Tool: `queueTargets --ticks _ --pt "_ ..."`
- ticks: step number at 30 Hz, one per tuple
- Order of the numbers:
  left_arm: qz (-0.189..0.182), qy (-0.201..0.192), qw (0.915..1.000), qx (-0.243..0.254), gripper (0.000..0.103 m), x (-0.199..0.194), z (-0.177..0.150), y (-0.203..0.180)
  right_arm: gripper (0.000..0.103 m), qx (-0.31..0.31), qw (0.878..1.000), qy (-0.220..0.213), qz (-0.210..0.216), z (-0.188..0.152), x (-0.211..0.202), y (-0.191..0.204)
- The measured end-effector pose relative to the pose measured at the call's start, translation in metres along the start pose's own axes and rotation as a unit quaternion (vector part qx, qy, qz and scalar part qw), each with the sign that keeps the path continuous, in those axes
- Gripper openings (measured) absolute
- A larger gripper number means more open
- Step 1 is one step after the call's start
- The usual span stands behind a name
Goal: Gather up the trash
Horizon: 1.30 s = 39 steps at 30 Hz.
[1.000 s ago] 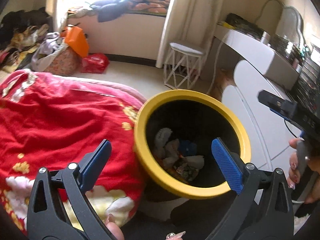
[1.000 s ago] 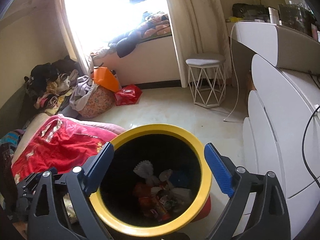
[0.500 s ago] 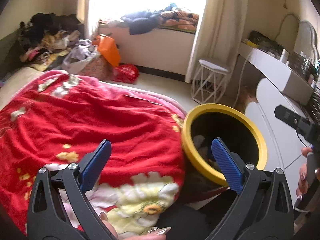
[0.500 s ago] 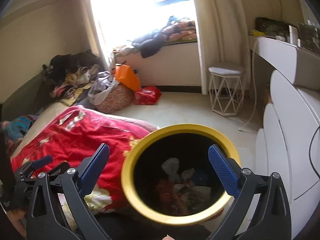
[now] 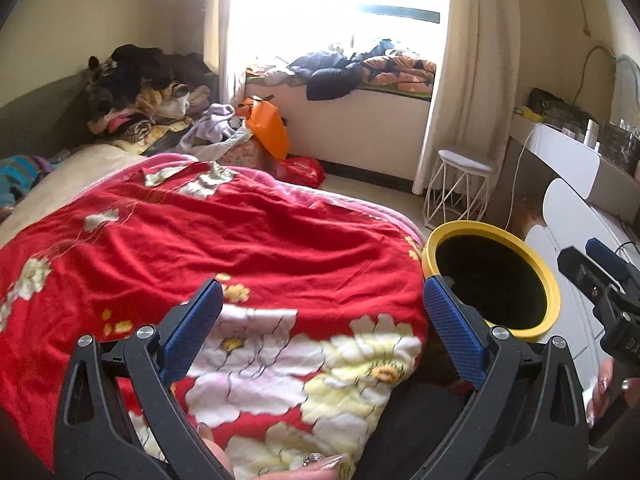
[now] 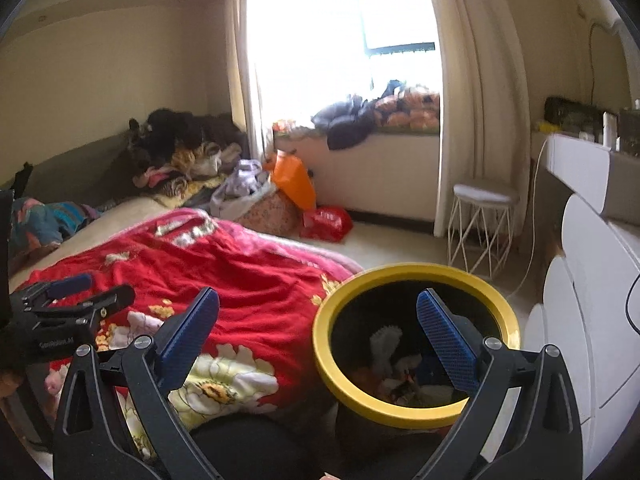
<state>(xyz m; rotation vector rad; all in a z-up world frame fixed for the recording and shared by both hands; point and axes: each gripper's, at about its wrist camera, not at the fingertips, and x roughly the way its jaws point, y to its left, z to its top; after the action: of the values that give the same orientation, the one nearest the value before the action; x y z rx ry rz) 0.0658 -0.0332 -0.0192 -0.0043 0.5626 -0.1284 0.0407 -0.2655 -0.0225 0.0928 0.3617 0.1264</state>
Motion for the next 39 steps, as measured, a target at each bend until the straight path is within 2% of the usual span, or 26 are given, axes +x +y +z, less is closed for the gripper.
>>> queueTargets --ticks 6,13,17,21,39 --pt "0.006 -0.043 0.999 0.008 0.092 -0.026 -0.017 0.005 0.097 -0.031 0.996 -0.083 -0.009 -0.01 -0.021 0.021" --pt "0.001 -0.076 0.9971 0.011 0.092 -0.037 -0.028 0.004 0.097 -0.05 0.989 -0.138 -0.023 -0.019 -0.032 0.029" --pt "0.003 -0.082 0.9966 0.003 0.092 -0.037 -0.028 0.007 0.097 -0.037 0.988 -0.145 -0.027 -0.02 -0.032 0.024" --pt "0.006 -0.084 0.9965 -0.001 0.092 -0.037 -0.029 0.009 0.097 -0.028 0.99 -0.135 -0.029 -0.022 -0.025 0.021" --pt "0.006 -0.083 0.9965 -0.004 0.092 -0.038 -0.028 0.01 0.097 -0.023 0.991 -0.127 -0.032 -0.028 -0.022 0.026"
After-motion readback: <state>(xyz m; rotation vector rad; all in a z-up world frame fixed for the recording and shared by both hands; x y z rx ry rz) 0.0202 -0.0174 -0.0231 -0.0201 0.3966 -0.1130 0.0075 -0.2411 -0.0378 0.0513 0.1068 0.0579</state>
